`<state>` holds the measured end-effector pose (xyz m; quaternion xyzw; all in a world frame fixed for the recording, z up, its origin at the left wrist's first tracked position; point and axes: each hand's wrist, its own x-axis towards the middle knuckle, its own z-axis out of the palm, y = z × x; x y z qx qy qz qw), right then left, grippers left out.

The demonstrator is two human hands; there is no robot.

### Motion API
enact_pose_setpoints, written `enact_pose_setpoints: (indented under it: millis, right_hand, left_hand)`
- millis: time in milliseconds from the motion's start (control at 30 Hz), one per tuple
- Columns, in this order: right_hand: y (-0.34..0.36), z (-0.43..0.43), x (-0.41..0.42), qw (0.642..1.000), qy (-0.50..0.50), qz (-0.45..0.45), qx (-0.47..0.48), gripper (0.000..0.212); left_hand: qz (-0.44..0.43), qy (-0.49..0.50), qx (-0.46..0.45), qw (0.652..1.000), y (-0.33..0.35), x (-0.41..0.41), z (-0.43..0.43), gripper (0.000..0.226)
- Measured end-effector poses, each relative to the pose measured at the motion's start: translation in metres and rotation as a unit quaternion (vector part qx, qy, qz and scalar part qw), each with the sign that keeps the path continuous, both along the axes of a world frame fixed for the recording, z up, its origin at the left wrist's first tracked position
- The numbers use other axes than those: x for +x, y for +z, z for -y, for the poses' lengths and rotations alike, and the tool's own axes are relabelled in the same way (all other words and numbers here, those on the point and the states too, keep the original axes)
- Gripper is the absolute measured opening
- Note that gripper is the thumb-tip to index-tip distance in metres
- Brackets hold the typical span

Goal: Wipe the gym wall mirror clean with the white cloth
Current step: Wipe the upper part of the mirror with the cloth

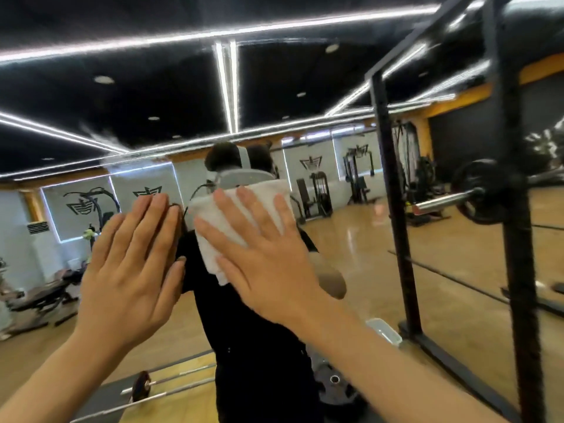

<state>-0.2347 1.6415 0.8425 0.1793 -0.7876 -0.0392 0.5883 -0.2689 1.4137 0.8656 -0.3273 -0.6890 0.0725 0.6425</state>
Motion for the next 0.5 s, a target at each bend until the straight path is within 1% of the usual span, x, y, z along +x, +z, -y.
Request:
enact_pose_setpoints:
  millis: [33, 67, 100, 167, 233, 267, 333, 367, 400, 433, 500]
  right_hand:
    - [-0.004, -0.028, -0.001, 1.0, -0.003, -0.007, 0.029, 0.059]
    - [-0.008, -0.059, -0.001, 0.999, -0.018, -0.015, 0.032, 0.058]
    - [-0.011, -0.09, -0.001, 0.999, -0.037, -0.024, 0.008, 0.058]
    - [-0.015, -0.143, 0.0, 0.993, -0.064, -0.039, -0.092, 0.057]
    - [-0.017, -0.162, -0.001, 0.975, -0.086, -0.034, -0.202, 0.056]
    - [-0.016, -0.151, -0.002, 0.96, -0.095, -0.039, -0.262, 0.055]
    - [-0.019, -0.095, -0.005, 0.923, -0.095, -0.057, -0.368, 0.057]
    - [-0.024, -0.057, -0.006, 0.924, -0.075, -0.051, -0.371, 0.057]
    - [-0.033, -0.018, -0.006, 0.941, -0.045, -0.033, -0.335, 0.058]
    - [-0.043, 0.019, -0.005, 0.96, -0.022, -0.016, -0.279, 0.058]
    - [-0.059, 0.059, -0.003, 0.982, 0.001, 0.004, -0.188, 0.059]
  left_hand:
    - [-0.002, -0.001, 0.001, 1.0, 0.0, -0.002, 0.0, 0.068]
    - [-0.002, 0.0, 0.004, 1.0, -0.001, -0.004, 0.0, 0.069]
    - [-0.002, -0.001, 0.007, 1.0, -0.001, -0.006, -0.001, 0.07]
    - [-0.002, -0.003, 0.01, 1.0, -0.002, -0.009, -0.002, 0.071]
    - [-0.01, -0.004, 0.014, 1.0, -0.002, -0.006, -0.005, 0.07]
    - [-0.014, -0.003, 0.017, 1.0, -0.001, -0.004, -0.006, 0.068]
    - [-0.015, -0.002, 0.018, 1.0, -0.001, 0.001, -0.008, 0.067]
    - [-0.011, 0.002, 0.018, 1.0, -0.001, 0.001, -0.009, 0.067]
    - [-0.003, 0.007, 0.019, 1.0, -0.002, 0.002, -0.008, 0.067]
    - [0.005, 0.011, 0.017, 1.0, -0.002, 0.002, -0.006, 0.067]
    - [0.019, 0.013, 0.005, 1.0, 0.0, 0.003, -0.001, 0.067]
